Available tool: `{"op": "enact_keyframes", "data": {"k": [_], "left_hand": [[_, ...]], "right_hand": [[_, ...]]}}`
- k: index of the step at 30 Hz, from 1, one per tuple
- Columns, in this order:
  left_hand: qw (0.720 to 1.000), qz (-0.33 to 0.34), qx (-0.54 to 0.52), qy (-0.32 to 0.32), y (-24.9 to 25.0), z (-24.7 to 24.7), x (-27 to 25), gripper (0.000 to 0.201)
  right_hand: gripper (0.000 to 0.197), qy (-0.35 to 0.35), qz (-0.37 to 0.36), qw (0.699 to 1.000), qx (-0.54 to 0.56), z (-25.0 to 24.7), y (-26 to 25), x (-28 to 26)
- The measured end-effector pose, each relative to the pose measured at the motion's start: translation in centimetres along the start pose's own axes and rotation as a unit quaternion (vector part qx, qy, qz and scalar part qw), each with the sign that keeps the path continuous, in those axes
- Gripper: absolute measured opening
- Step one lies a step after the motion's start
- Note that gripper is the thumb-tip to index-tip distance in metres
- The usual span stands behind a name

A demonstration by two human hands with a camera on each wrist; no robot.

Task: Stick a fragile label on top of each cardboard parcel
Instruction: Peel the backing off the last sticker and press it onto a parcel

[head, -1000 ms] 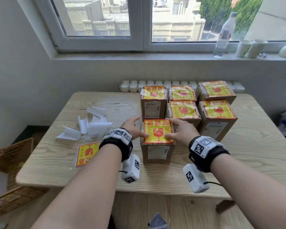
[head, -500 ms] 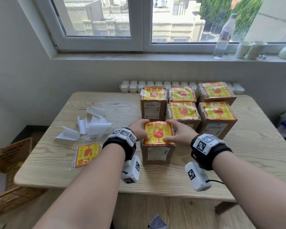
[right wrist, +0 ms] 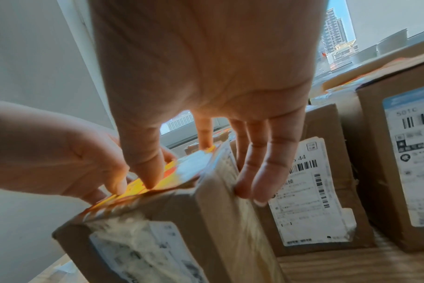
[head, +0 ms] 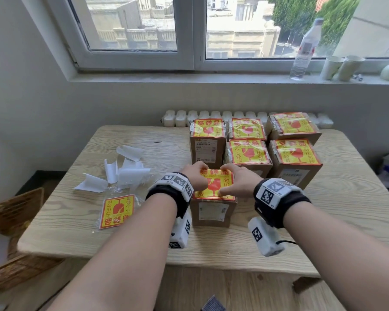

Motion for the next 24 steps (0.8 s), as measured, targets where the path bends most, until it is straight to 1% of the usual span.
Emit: {"op": "enact_keyframes", "data": {"k": [2, 5, 6, 8, 10, 12, 15, 20, 22, 24], "left_hand": [[0.999, -0.025, -0.037, -0.002, -0.7, -0.4, 0.2, 0.066], [0.991, -0.078, -0.109, -0.007, -2.0, -1.0, 0.0, 0.07], [0.985, -0.097, -0.144, -0.018, -2.4, -1.0, 0.0, 0.07], [0.972, -0.12, -0.2, -0.04, -2.7, -0.9, -0.3, 0.057], [0.967, -0.123, -0.22, -0.037, -2.6, -0.8, -0.5, 0.04], [0.962, -0.132, -0.238, -0.022, -2.5, -1.0, -0.7, 0.031], [0.952, -0.143, -0.272, 0.001, -2.7, -2.2, -1.1, 0.03], [0.943, -0.131, -0.303, 0.025, -3.4, -5.6, -1.2, 0.027], [0.94, -0.117, -0.318, 0.028, -3.4, -6.7, -0.7, 0.03], [0.935, -0.099, -0.339, 0.034, -3.3, -7.4, 0.2, 0.038]], "right_hand": [[0.081, 0.0, 0.007, 0.999, 0.033, -0.2, 0.5, -0.2], [0.088, -0.01, 0.042, 0.995, 0.09, 0.0, 1.5, -0.6], [0.085, -0.015, 0.053, 0.993, 0.103, 0.2, 1.6, -0.7], [0.068, -0.017, 0.063, 0.991, 0.119, 0.6, 1.6, -0.6], [0.052, -0.013, 0.061, 0.991, 0.119, 0.8, 1.2, -0.5], [0.042, -0.006, 0.063, 0.991, 0.119, 0.8, 0.8, -0.3], [0.034, 0.0, 0.058, 0.99, 0.127, 0.5, -0.1, 0.2], [0.029, 0.014, 0.043, 0.99, 0.133, -0.7, -2.7, 1.3], [0.028, 0.031, 0.046, 0.99, 0.126, -1.3, -3.6, 2.0], [0.022, 0.052, 0.05, 0.992, 0.102, -1.9, -4.2, 2.7]]}}
Point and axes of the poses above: each hand's wrist, its own x-axis towards the middle knuckle, its own z-axis out of the palm, y = z × x, the point moved 2 cm from there along x, towards the middle knuckle, and after that the axes turned 4 degrees about -x, right-handed, at the moved point
